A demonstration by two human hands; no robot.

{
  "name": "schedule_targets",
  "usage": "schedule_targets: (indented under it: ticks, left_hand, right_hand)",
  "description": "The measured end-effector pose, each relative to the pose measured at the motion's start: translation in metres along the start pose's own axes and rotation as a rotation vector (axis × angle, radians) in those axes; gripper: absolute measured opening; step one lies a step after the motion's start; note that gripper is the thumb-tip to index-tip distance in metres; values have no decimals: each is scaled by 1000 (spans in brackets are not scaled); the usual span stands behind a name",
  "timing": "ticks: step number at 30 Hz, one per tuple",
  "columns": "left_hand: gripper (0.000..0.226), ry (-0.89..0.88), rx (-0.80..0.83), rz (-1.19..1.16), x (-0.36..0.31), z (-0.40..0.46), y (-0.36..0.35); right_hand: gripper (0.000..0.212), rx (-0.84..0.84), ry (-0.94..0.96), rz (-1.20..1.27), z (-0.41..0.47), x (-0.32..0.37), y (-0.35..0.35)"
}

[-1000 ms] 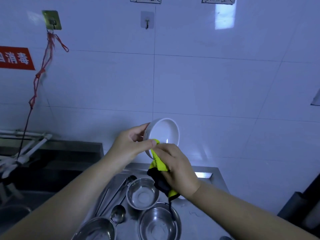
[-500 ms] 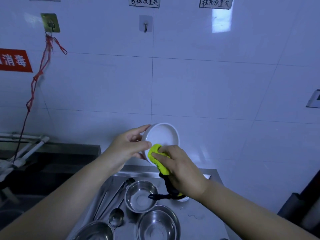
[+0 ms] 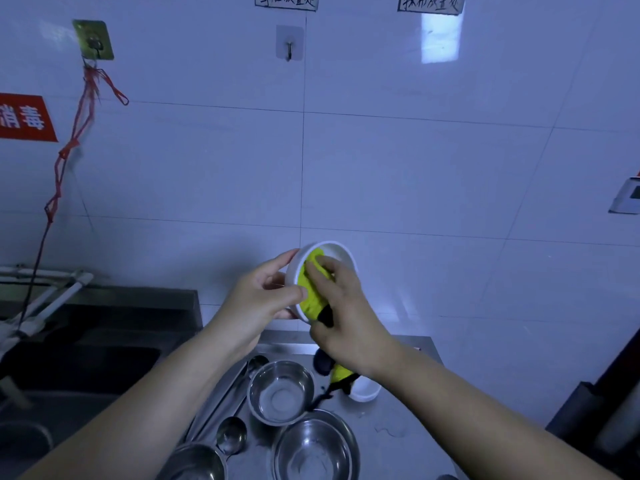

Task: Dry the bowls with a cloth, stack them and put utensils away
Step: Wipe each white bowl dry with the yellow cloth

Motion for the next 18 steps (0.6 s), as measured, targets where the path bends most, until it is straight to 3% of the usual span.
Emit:
schedule_targets:
  ticks: [3,6,8,10,13,15,18]
  left_hand:
    - [59,2,-25,2,-1,1,12]
    - [51,-3,3,45,-3,-4,15]
    - [49,8,36,82,-2,-7,13]
    - [49,24,58,92,-1,-8,10]
    - [49,23,98,85,-1,-7,1]
    - [50,10,118,60,-4,-6,-5]
    - [54,-8,98,47,-7,-1,-2]
  right_hand:
    - [69,178,56,81,-8,4,-7]
    - [57,218,289,-306,-11,0,-4]
    - [45,185,400,-588,-9,-6,-1]
    - [33,30,437,-680,-5,-5,9]
    - [38,-221,405,-517,4,2,27]
    - [30,-323,412,-423,3,6,28]
    - [43,-271,226,-21,2,3,22]
Point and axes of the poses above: each hand's wrist, its own z-axis towards the middle knuckle, its own y-axis out of the back of the hand, x = y × z, the point moved 8 cm from there along z, towards the middle knuckle, and after that the axes turned 2 degrees about z, right-handed, at the moved point
